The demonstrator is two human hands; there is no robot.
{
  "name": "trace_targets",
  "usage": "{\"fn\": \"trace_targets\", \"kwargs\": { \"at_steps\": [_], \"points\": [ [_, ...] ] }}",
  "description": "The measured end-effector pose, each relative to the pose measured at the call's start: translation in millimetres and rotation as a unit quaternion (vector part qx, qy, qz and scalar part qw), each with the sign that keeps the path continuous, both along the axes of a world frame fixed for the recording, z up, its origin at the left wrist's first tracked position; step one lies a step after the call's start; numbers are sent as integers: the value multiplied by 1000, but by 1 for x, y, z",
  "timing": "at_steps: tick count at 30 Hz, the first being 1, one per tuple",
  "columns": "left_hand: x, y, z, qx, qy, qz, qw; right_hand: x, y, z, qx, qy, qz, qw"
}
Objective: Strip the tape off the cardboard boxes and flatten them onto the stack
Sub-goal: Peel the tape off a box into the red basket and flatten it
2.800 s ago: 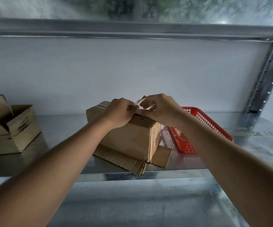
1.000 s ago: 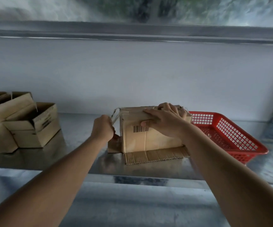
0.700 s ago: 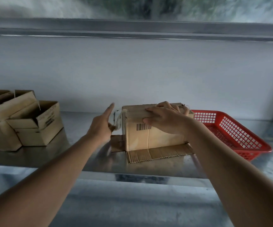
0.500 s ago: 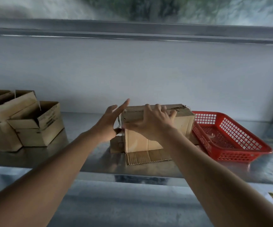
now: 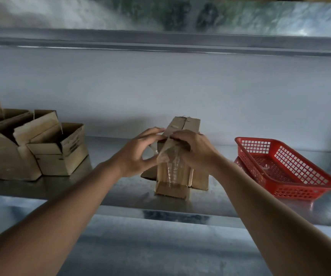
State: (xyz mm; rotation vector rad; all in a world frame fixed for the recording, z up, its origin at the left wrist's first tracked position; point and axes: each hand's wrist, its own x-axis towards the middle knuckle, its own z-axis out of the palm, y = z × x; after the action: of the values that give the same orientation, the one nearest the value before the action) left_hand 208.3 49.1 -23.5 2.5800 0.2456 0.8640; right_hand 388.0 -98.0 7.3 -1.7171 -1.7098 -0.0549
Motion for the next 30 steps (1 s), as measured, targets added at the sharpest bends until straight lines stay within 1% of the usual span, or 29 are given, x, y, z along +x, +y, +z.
{"fn": "trace_targets", "kwargs": {
  "at_steps": [4, 6, 8, 12, 15, 17, 20, 23, 25, 26, 27, 28, 29, 30],
  "points": [
    [9, -5, -3, 29, -22, 6, 999, 4, -2, -23, 141, -32, 36, 989],
    [11, -7, -3, 29, -21, 8, 999, 8, -2, -28, 211, -58, 17, 976],
    [13, -8, -2, 12, -21, 8, 1000, 9, -4, -30, 245, -68, -15, 967],
    [13, -3, 1, -82, -48, -11, 995, 7, -11, -27, 230, 4, -30, 973],
    [14, 1, 6, -105, -42, -10, 994, 14, -17, -24, 178, 50, 20, 983],
    [17, 1, 12, -124, -34, -1, 992, 15, -21, -27, 147, 64, 57, 985],
    [21, 4, 21, -141, -17, 12, 990, 12, -21, -32, 139, 35, 84, 986],
    [22, 6, 26, -174, -10, 14, 985, 10, -17, -36, 164, -43, 60, 984],
    [23, 4, 29, -197, -12, 11, 980, 6, -18, -38, 200, -59, 43, 977],
    [25, 4, 31, -198, -13, 8, 980, 4, -19, -39, 215, -47, 24, 975],
    [26, 2, 32, -195, -14, 6, 981, 3, -19, -40, 226, -15, 1, 974],
    [27, 3, 33, -190, -16, 5, 982, 1, -20, -37, 227, 45, -22, 973],
    [28, 3, 33, -191, -22, 5, 981, 1, -22, -32, 217, 124, -38, 967],
    [30, 4, 33, -196, -26, 8, 980, 2, -23, -26, 205, 201, -37, 957]
  ]
}}
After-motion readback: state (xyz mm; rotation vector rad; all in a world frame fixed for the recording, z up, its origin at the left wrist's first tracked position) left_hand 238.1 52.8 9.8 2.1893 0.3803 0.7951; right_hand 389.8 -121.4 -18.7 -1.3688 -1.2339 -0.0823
